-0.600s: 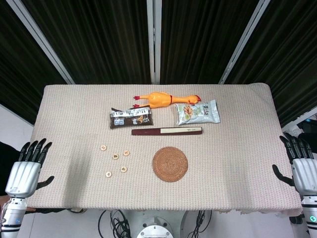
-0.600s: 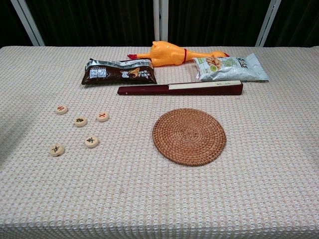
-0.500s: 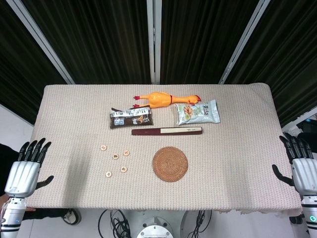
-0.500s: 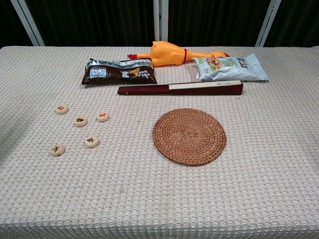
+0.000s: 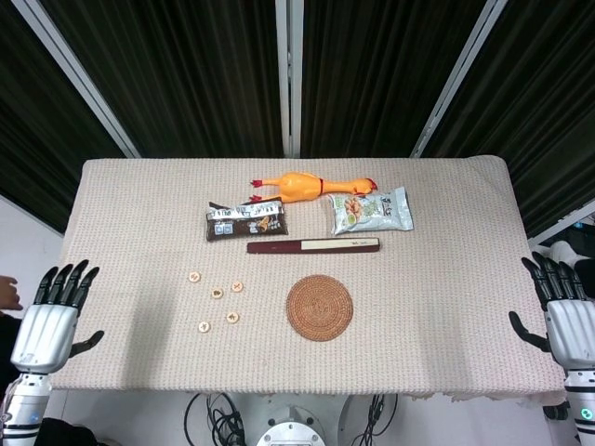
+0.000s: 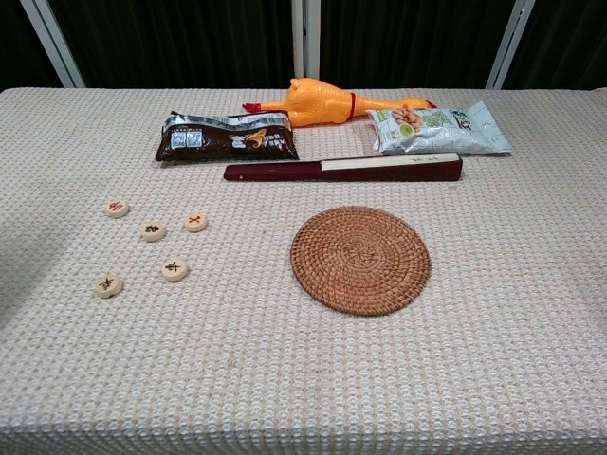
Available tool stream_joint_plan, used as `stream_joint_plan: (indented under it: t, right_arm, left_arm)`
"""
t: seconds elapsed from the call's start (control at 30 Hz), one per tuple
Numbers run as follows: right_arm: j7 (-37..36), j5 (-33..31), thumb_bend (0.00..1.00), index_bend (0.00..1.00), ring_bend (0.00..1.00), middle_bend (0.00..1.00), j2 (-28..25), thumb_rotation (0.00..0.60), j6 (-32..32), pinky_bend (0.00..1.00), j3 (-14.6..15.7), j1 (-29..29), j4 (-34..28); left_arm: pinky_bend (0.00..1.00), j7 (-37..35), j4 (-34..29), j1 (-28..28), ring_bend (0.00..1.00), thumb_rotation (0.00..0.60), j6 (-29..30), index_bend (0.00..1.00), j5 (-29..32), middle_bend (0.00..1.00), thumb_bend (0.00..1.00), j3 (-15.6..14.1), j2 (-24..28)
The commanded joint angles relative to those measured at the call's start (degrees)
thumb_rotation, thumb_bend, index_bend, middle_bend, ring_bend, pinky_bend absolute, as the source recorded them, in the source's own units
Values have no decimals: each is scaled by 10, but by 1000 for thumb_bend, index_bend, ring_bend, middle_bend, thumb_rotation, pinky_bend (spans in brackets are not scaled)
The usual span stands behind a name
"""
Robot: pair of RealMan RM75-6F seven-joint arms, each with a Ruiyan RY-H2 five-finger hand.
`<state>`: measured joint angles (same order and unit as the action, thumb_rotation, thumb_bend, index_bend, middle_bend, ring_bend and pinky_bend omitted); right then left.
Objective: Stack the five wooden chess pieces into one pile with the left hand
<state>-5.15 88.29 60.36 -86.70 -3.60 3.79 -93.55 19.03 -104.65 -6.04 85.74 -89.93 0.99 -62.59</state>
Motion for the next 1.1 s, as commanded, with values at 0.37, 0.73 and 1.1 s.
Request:
stream_joint_plan:
  t: [0.37, 0.73, 1.1]
  right_arm:
    - [-7, -8, 282, 0, 0, 0, -2, 600, 5, 0, -3, 1, 3]
    - [-17, -4, 282, 0, 0, 0, -5, 600, 5, 0, 0, 1, 6]
    - [-20, -5, 281, 0, 0, 0, -4, 600, 2, 0, -2, 0, 9]
  left_arm:
    - [0, 46, -39, -77, 0, 600, -102, 120, 2, 0, 157, 21, -52]
    - [0, 51, 35, -150, 0, 600, -204, 155, 89, 0, 188, 50, -157]
    - [0, 10, 158, -184, 0, 600, -244, 267, 138, 0, 193, 54, -241]
